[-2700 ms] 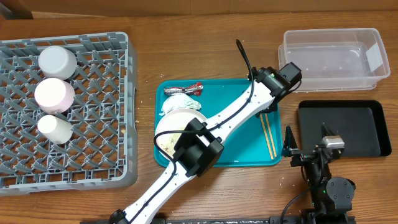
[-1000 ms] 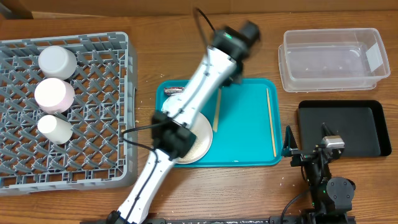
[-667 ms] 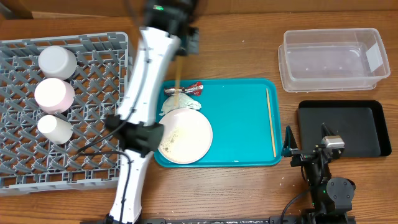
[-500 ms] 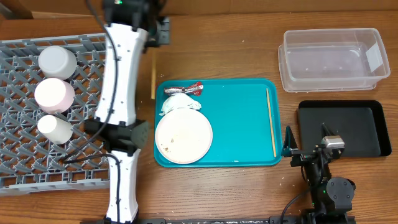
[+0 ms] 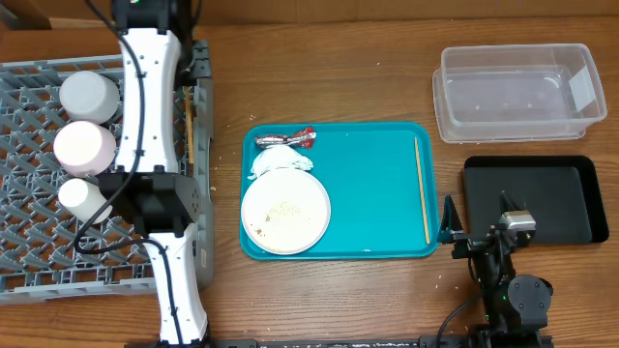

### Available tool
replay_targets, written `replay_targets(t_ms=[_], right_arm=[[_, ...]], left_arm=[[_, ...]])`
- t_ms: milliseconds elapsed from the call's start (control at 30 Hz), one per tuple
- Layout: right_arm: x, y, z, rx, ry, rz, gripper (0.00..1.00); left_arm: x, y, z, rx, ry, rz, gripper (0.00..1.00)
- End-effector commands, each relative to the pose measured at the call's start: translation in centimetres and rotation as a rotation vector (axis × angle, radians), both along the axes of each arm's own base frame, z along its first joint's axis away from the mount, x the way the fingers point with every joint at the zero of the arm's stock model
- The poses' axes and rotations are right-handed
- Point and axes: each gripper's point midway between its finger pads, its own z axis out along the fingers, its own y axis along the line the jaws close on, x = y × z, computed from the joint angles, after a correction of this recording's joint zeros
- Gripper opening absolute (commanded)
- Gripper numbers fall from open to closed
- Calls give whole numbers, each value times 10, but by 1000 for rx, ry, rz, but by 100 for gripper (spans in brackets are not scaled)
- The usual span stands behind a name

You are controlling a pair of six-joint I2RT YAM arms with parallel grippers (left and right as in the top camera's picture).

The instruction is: Sort waste into correct bins and load items into the dishwasher

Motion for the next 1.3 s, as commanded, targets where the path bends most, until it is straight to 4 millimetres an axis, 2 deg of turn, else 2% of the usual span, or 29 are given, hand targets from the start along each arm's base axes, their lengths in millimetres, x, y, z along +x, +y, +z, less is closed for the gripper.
replay_targets(t_ms=[0, 267, 600, 767, 800, 833, 867, 900, 1067, 1167, 1267], right_arm=[[0, -2, -1, -6, -7, -8, 100], [0, -2, -1, -6, -7, -8, 100], [0, -2, -1, -6, -7, -8, 100], [0, -2, -1, -6, -7, -8, 100], [0, -2, -1, -6, -7, -8, 100], [0, -2, -1, -6, -7, -8, 100], [0, -2, -1, -6, -7, -8, 100], [0, -2, -1, -6, -7, -8, 100], [0, -2, -1, -6, -7, -8, 100], [0, -2, -1, -6, -7, -8, 100], [0, -2, -1, -6, -7, -8, 100]], left_arm=[[0, 24, 0, 41, 6, -16, 4], [5, 31, -7, -1, 7, -58, 4], [9, 32, -47, -3, 95, -90, 4], [7, 32, -55, -10, 112, -63, 5], [7, 32, -54, -11, 110, -57, 17], [8, 32, -54, -12, 109, -50, 36], [8, 32, -54, -15, 108, -40, 72], [7, 32, -54, -18, 106, -25, 100], [5, 25, -54, -59, 109, -19, 100], [2, 12, -50, -135, 110, -34, 100], [2, -5, -36, -225, 84, -56, 100]])
